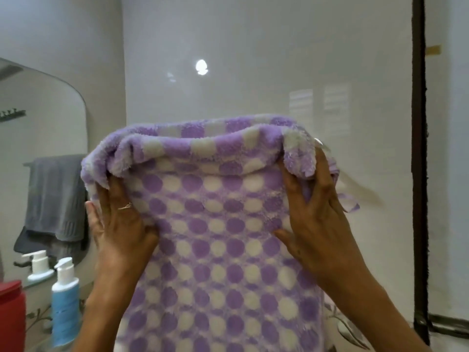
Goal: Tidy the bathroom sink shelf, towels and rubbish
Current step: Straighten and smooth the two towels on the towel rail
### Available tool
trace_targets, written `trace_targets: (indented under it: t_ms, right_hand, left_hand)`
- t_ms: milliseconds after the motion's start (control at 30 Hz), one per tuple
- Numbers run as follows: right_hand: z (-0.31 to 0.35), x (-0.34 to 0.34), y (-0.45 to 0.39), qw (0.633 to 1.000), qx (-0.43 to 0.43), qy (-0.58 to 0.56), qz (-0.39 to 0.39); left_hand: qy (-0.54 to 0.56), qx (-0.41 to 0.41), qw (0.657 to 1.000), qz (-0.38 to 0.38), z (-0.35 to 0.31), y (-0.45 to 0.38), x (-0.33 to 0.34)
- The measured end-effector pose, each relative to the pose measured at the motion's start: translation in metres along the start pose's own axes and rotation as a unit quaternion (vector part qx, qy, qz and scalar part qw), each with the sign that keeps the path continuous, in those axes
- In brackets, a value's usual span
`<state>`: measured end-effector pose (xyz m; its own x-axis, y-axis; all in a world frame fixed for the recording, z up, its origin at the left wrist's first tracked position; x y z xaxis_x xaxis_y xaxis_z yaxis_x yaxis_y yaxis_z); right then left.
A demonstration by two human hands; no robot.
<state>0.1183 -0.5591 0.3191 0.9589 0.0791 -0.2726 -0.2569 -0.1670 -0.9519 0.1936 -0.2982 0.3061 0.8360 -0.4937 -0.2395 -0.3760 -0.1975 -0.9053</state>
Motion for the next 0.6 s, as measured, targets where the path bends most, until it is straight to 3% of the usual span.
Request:
trace_targets:
  t_ms: [400,600]
  right_hand:
    - [0.027,-0.008,-0.159,0.996,-0.042,-0.048,-0.065]
    - [0.027,0.024,-0.197,0.995,-0.070,-0.033,-0.062]
  left_hand:
    - [-0.015,0.099,0.983,-0.151,-0.018,-0.161,-0.039]
    - [-0.026,0.045,0.987,-0.150,-0.008,-0.202,-0.011]
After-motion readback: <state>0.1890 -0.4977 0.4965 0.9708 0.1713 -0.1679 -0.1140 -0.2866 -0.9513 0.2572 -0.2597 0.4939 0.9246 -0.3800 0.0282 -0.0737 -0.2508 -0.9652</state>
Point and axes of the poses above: each hand's wrist, its own y-axis away from the middle knuckle, its own x-axis out of the palm, z = x × y, the point moved 6 cm from there along -y, towards the middle knuckle, and after that the axes turned 5 degrees about y, right-handed, at the moved point
